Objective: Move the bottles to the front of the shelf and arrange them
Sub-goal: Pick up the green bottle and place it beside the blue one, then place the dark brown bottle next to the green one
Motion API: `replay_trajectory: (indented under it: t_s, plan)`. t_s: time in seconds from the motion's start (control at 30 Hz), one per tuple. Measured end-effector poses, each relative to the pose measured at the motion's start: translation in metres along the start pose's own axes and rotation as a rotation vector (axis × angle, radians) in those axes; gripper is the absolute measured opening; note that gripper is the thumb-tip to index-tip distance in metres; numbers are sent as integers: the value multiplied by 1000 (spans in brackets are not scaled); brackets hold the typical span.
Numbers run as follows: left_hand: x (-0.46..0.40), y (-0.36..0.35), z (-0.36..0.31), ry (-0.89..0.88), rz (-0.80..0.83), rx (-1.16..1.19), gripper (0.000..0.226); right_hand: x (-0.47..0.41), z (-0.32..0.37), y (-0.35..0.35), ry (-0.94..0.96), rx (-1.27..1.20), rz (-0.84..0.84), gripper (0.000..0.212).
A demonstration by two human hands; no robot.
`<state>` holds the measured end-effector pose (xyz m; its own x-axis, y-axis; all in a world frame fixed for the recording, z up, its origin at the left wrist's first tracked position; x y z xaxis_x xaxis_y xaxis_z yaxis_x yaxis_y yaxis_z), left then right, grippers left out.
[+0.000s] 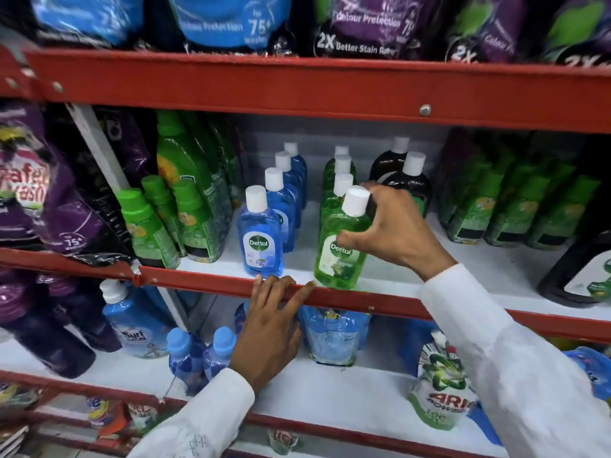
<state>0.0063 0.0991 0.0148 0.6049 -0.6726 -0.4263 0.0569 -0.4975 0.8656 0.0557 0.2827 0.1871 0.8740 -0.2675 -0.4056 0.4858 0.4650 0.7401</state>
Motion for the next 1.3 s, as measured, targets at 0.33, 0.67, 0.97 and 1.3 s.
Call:
replay_trajectory:
  t_s: [0.33,0.67,0.97,1.3]
  plan:
    - [3,0,2,-8,-1,-44,78,-20,-21,-26,-52,57,93,72]
    - [-4,-16,-48,-85,-62,-95,70,34,-48,-8,-3,-158,-93,70]
    - [-24,-41,-98,-230,-151,4,60,124,-151,61,-296,141,-830,70]
    - [-29,-46,-103,-117,-114,60,54,144,-275,119,-731,116,-890,122]
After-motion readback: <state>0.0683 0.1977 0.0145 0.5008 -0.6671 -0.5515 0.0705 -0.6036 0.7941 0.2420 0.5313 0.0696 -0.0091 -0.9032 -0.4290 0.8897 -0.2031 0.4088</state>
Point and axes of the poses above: each hand's wrist, its own x-axis away from the middle knuckle, its own y-axis out of the back of the hand, z = x × y, the point moved 5 cm from there along -x, towards the middle knuckle
